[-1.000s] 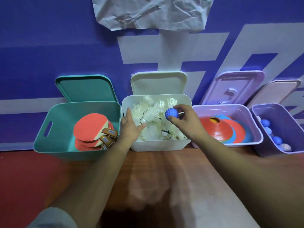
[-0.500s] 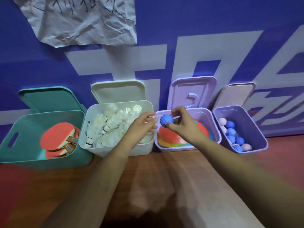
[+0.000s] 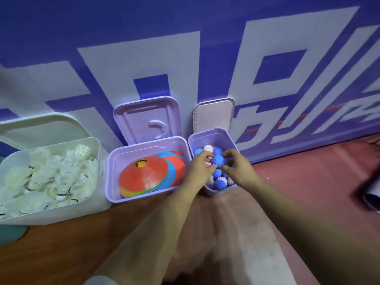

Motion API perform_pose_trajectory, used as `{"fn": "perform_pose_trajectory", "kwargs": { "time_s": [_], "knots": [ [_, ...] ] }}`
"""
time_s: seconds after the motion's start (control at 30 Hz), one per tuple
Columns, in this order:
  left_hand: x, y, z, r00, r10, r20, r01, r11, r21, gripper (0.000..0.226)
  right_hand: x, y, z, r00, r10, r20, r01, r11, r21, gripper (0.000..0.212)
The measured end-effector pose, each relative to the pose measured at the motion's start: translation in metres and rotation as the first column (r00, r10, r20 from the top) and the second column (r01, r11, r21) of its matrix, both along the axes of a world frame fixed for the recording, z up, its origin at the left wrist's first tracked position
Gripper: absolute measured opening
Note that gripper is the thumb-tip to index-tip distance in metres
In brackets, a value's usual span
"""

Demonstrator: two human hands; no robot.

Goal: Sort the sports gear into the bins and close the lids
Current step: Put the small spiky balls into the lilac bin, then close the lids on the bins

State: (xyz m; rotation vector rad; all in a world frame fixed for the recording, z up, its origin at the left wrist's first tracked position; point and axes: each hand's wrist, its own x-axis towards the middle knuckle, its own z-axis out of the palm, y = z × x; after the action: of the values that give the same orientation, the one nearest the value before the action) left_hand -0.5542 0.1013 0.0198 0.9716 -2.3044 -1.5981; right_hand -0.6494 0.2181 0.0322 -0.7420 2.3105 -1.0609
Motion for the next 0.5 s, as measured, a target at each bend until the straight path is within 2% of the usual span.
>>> {"fn": "perform_pose_trajectory", "kwargs": {
  "time_s": [0.17,0.27,0.4,0.5],
  "knots": [
    [-0.016,0.011,-0.022,0.986,-0.052,0.155,0.072,0.99,-0.122,0.036,-0.021,0.004,-0.028,0.999,0.037,-0.01,-0.036,0.993,0.111,0.042],
    [-0.015,0.0,-0.024,0.989,-0.049,0.143,0.071,0.985,-0.156,0.031,-0.032,0.007,-0.027,1.0,0.008,-0.003,-0.008,0.997,0.082,0.037],
    [-0.03,-0.034,-0.011,0.995,0.069,0.076,-0.055,0.983,-0.173,0.026,-0.064,0.003,-0.01,0.998,-0.064,0.005,0.064,0.998,0.018,0.027],
    [-0.054,-0.063,0.01,0.986,0.16,0.048,-0.148,0.969,-0.196,0.026,-0.092,-0.015,0.007,0.992,-0.122,0.016,0.122,0.992,-0.015,0.034]
  ]
}}
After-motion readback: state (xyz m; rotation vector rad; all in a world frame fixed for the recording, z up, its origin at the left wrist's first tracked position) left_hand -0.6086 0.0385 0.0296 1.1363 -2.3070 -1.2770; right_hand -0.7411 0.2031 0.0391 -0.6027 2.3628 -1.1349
